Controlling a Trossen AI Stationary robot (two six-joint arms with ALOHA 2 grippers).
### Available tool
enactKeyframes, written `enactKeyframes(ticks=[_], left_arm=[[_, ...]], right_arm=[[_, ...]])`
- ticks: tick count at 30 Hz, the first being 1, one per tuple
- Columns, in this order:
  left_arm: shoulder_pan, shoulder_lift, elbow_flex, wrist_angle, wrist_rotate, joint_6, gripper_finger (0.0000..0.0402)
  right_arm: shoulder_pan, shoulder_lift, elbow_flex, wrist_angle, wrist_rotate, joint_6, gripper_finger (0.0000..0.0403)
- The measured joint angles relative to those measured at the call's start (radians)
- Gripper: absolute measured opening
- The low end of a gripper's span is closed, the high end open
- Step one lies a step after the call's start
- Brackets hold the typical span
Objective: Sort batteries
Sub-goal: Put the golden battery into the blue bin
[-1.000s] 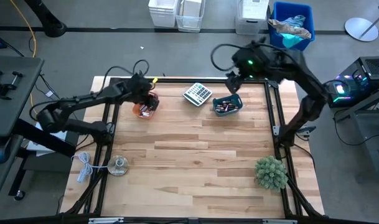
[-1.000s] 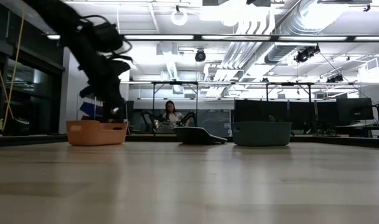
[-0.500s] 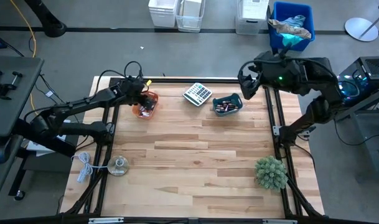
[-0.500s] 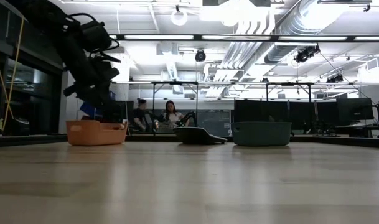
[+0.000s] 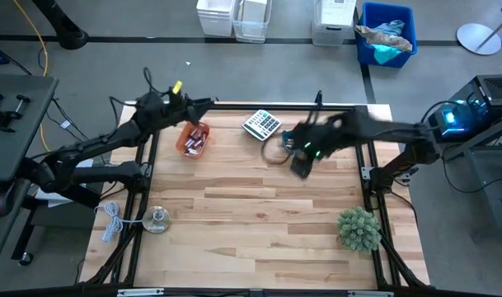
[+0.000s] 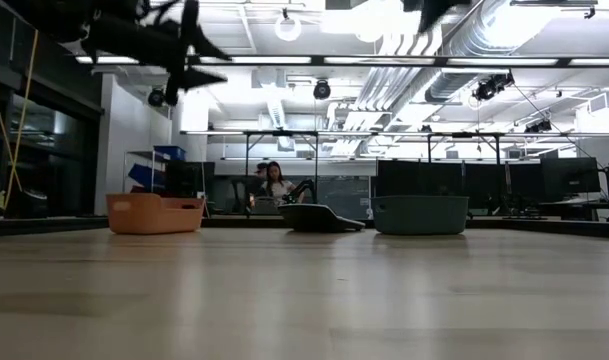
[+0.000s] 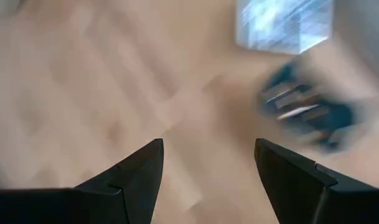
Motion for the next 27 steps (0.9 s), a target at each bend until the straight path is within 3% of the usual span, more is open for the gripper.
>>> enactKeyframes(ticks=[5,9,13,19,27], left_arm=[[0.0,-0.036,0.001,0.065,0.004,-0.026,0.0184],[-0.008,-0.045,0.001,0.06,0.006,-0.042,0.0184],[-0.015,-0.043,0.001,0.043,0.006,-0.047,0.0184],[-0.018,-0.042,0.001,0.038,0.006,-0.052,0.0184],[-0.018,-0.042,0.001,0.035,0.006,-0.051,0.0184]], right_arm=[[0.027,0.003,-0.374,0.193,-0.46,0.01,0.0247],[0.041,0.015,-0.647,0.243,-0.54,0.073,0.0247],[0.055,0.038,-0.815,0.274,-0.595,0.122,0.0247],[0.201,0.117,-0.865,0.333,-0.74,0.073,0.0247],[0.347,0.345,-0.742,0.337,-0.81,-0.065,0.0247]])
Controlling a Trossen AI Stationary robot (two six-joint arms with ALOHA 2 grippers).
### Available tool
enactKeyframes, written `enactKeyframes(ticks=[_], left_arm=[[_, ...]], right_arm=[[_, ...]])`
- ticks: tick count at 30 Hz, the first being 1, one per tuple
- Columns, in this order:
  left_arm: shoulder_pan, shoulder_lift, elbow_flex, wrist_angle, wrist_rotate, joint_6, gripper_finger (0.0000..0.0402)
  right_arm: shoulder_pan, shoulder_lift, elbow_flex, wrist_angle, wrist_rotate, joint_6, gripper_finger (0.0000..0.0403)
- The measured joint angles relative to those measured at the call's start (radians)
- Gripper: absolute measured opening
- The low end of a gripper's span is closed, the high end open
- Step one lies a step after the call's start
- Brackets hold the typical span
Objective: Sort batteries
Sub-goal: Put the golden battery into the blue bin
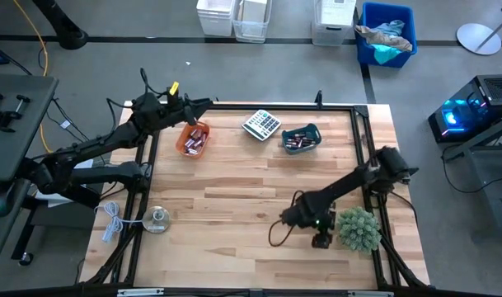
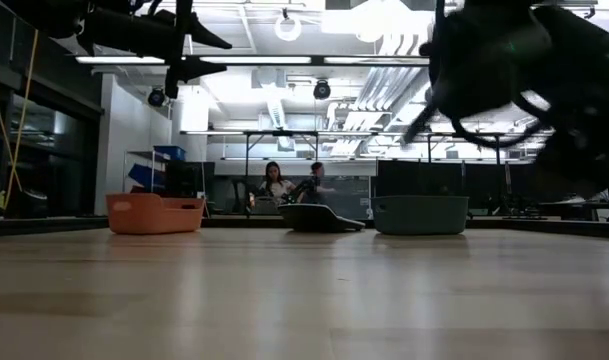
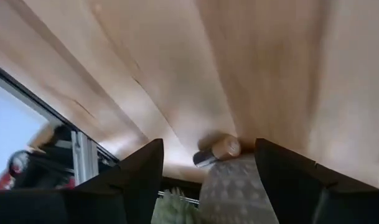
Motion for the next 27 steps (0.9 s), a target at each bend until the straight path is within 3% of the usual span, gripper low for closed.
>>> enactKeyframes(ticks=[9,20,27], left_arm=[[0.0,0.0,0.0,-0.018,0.0,0.002,0.0184],[0.0,0.0,0.0,-0.019,-0.001,0.027,0.0184],[0.0,0.0,0.0,-0.019,-0.001,0.029,0.0184]], right_arm=[[0.041,0.15,0.018,-0.09,-0.019,-0.024,0.0247],[0.086,0.156,0.008,-0.065,-0.108,0.002,0.0247],[0.118,0.152,-0.039,0.023,-0.133,0.135,0.0244]])
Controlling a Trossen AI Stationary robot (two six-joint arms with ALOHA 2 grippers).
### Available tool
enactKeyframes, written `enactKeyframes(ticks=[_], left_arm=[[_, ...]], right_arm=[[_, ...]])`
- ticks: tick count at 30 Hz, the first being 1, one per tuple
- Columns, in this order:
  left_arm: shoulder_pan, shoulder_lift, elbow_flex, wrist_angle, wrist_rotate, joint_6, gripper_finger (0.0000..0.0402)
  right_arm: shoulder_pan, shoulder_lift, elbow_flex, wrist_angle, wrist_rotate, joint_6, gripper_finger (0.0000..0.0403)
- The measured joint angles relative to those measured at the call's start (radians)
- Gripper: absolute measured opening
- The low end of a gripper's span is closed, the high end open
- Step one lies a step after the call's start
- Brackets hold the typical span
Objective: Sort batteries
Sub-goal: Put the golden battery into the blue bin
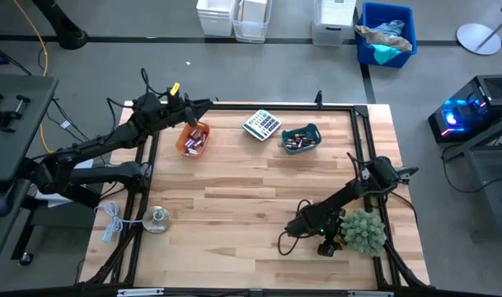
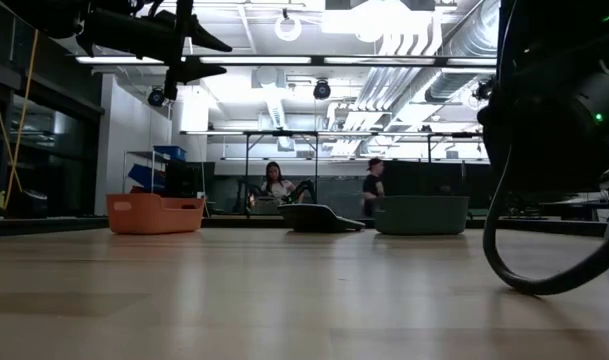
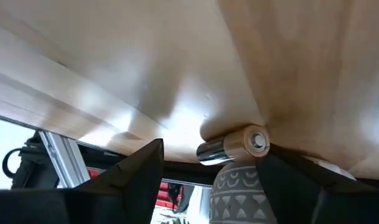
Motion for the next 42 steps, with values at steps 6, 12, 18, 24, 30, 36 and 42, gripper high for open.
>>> enactKeyframes(ticks=[6,12,18,24,30,36,42], left_arm=[[0.003,0.0,0.0,0.019,-0.001,0.018,0.0184],[0.003,0.0,0.0,0.118,-0.004,0.007,0.0184],[0.003,-0.014,-0.001,0.214,-0.001,-0.011,0.0184],[0.003,-0.027,-0.001,0.201,0.021,0.005,0.0184],[0.003,-0.027,-0.001,0.17,0.102,-0.019,0.0184],[-0.001,-0.027,-0.001,0.172,0.245,-0.056,0.0184],[-0.055,-0.027,-0.001,0.167,0.303,-0.035,0.0184]], right_arm=[[0.001,0.0,-0.003,-0.002,0.034,0.003,0.0171],[-0.01,0.0,0.007,-0.013,0.083,-0.036,0.0035],[-0.106,-0.008,0.183,-0.13,0.323,-0.262,0.0035],[-0.337,-0.092,0.414,-0.185,0.735,-0.399,0.0035],[-0.703,-0.272,0.359,-0.086,1.029,-0.281,0.0035],[-0.973,-0.52,0.096,0.292,0.949,-0.176,0.0035],[-1.035,-0.532,-0.074,0.457,0.889,-0.124,0.0035]])
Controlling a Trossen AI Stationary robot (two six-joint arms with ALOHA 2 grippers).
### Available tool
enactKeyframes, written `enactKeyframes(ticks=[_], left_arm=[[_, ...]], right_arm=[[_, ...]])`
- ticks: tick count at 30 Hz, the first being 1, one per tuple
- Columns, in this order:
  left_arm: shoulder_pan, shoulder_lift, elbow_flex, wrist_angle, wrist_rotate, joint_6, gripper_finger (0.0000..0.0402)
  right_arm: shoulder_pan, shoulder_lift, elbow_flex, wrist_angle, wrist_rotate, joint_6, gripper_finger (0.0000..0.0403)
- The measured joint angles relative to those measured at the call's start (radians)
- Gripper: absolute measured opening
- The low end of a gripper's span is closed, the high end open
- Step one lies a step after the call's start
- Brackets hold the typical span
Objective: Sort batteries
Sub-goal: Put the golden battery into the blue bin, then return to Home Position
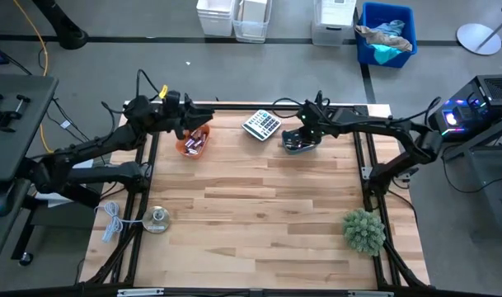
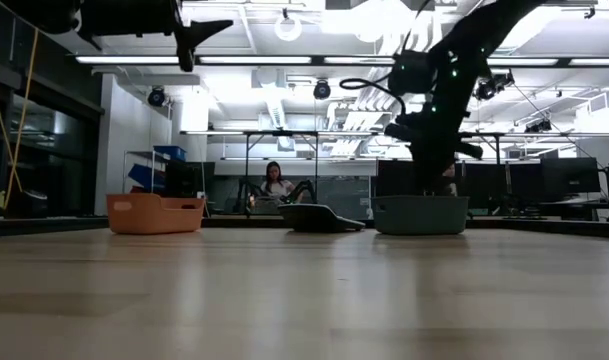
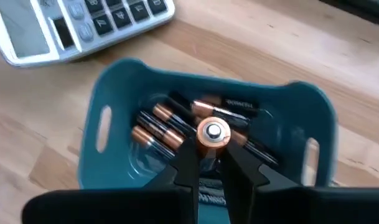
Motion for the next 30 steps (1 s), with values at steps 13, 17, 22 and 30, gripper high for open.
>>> enactKeyframes(ticks=[13,17,22,30], left_arm=[[-0.139,-0.026,-0.043,0.036,-0.022,0.13,0.0121],[-0.143,-0.113,-0.192,0.18,-0.067,0.113,0.0022],[-0.143,-0.235,-0.463,0.456,-0.202,0.018,0.0011],[-0.258,-0.295,-0.591,0.523,-0.447,-0.011,0.0001]], right_arm=[[-0.005,-0.033,0.136,-0.172,-0.012,-0.179,0.022],[-0.008,-0.149,0.183,-0.222,0.012,-0.219,0.022],[-0.018,-0.347,0.189,-0.263,0.027,-0.151,0.0148],[0.035,-0.595,0.189,-0.352,0.025,0.014,0.0012]])
